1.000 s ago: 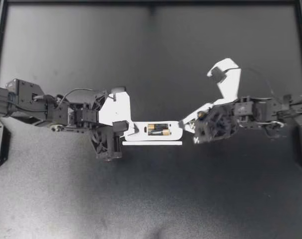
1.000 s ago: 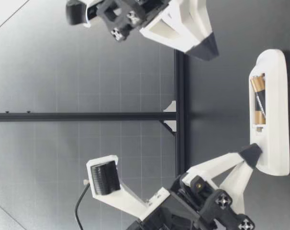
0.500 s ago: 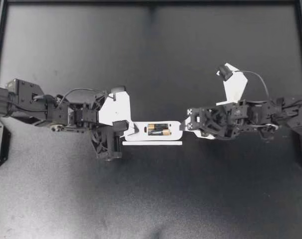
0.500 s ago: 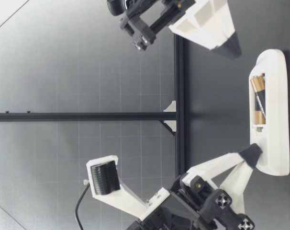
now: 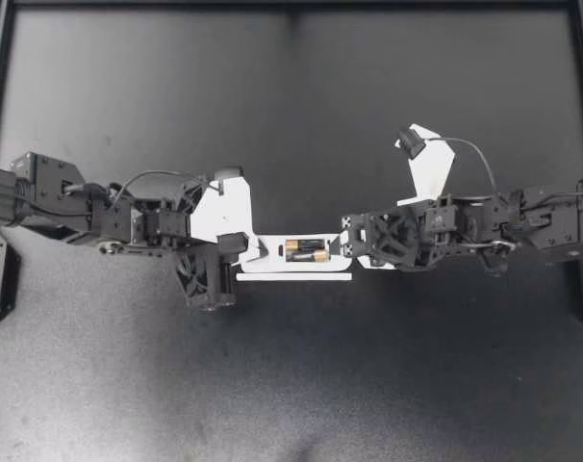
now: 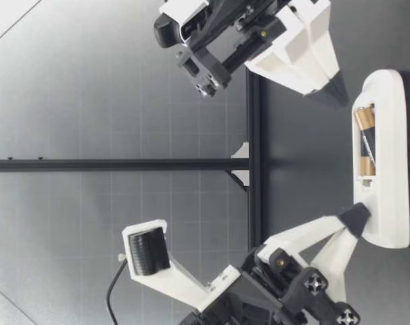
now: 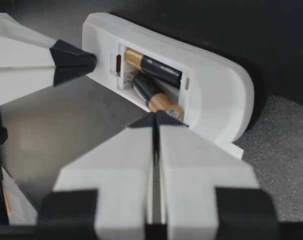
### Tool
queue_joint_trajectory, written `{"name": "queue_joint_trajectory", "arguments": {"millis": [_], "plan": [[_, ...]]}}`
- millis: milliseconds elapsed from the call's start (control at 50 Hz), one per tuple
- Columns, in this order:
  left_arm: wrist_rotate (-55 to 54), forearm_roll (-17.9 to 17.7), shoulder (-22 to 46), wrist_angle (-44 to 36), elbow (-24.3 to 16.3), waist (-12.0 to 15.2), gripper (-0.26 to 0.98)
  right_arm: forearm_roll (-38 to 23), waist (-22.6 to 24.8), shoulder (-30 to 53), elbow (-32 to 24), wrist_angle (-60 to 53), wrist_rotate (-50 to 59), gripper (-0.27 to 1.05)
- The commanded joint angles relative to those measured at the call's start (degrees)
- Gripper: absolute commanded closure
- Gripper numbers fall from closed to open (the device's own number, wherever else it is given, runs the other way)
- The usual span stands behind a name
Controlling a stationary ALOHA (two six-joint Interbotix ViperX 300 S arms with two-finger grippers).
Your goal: Place the battery into the slot of the remote controller.
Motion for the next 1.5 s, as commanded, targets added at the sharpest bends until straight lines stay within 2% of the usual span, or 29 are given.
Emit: {"name": "queue_joint_trajectory", "arguments": {"millis": [0,660,840,960,1120,1240,1360,1480], "plan": [[0.00,-0.09,-0.26,0.44,0.09,0.18,0.88,-0.18,-0.18,-0.35,-1.14,0.00,-0.18,0.92],[-0.09,-0.09,-0.18,0.44,0.35,0.18,0.88,-3.52,0.53,3.52,-3.96,1.93,-0.18,0.92],[-0.09,-0.09,-0.18,0.44,0.09,0.18,0.88,-4.04,0.44,1.32,-3.43,4.04,-0.35,0.92],[0.00,-0.09,-0.97,0.09,-0.44,0.09,0.88,-6.86,0.00,-1.93,-2.55,6.42,-0.26,0.92],[0.09,-0.09,-2.64,-1.14,-2.29,0.09,0.88,-10.81,-1.49,-7.38,-0.53,9.23,-0.35,0.92],[0.35,-0.09,-2.46,-3.34,-5.62,-0.09,0.88,-16.44,-2.90,-11.16,1.23,9.67,-0.70,0.92],[0.44,-0.09,0.26,-2.99,-9.58,0.00,0.88,-19.78,-3.25,-12.57,2.11,9.67,-0.70,0.92],[0.35,-0.09,3.69,-0.88,-12.57,0.00,0.88,-20.48,-3.25,-12.57,2.46,9.67,-0.70,0.92]]}}
